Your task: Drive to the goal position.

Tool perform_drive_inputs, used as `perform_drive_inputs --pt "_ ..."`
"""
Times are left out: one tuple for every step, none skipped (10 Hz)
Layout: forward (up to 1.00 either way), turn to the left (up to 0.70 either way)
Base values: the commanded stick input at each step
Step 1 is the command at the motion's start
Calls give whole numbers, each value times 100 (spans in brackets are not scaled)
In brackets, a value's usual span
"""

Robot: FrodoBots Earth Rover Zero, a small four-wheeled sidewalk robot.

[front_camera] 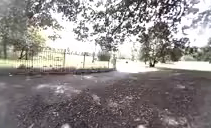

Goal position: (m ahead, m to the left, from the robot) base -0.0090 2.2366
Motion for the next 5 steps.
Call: perform_drive_inputs --pt "0 70" --pt "0 70" --pt "0 70" --pt "0 70" --pt "0 70"
